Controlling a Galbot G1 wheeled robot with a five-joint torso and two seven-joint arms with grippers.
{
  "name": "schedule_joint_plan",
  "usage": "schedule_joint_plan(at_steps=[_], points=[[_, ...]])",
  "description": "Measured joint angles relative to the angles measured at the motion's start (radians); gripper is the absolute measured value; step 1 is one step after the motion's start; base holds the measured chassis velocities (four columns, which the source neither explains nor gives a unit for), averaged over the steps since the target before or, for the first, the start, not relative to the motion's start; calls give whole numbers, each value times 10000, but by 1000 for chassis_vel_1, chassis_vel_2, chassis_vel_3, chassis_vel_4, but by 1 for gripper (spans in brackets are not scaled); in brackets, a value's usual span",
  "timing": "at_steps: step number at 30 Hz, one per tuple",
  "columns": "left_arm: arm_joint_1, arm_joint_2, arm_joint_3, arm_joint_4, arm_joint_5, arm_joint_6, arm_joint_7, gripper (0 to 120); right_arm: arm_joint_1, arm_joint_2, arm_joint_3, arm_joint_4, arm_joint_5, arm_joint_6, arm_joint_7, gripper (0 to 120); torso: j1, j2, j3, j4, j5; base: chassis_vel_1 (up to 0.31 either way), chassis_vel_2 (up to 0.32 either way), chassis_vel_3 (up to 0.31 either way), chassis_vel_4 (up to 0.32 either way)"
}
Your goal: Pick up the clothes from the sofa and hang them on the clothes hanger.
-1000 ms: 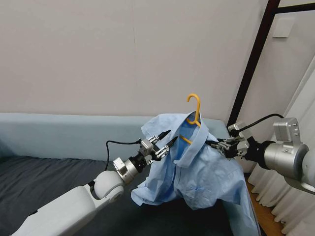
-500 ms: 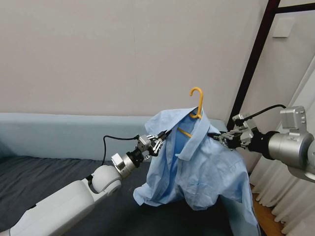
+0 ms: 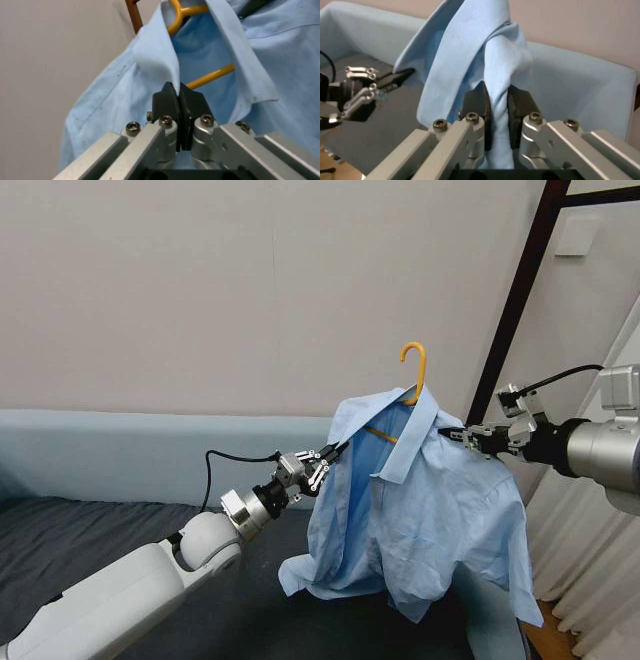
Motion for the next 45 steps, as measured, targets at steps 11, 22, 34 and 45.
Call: schedule_joint_plan(at_steps=[11,22,34,45], points=[[41,-506,257,-226,-266,521,-700,0,301,-52,106,352,323,360,89,7,0,0,0,0,0,0,0,0,0],[-712,-540,217,-1148,-821,1190,-1919,8,1326,118,49,616,348,1266,146,7,0,0,0,5,-1,0,0,0,0],[-1726,-617,576,-919,-992,1606,-2149,0,2328,-696,-286,191,1049,657,-63,7,0,0,0,3,0,0,0,0,0],[483,102,67,-1966,-753,2320,-3489,30,1554,-669,-25,391,775,573,371,7,0,0,0,3,-1,0,0,0,0]])
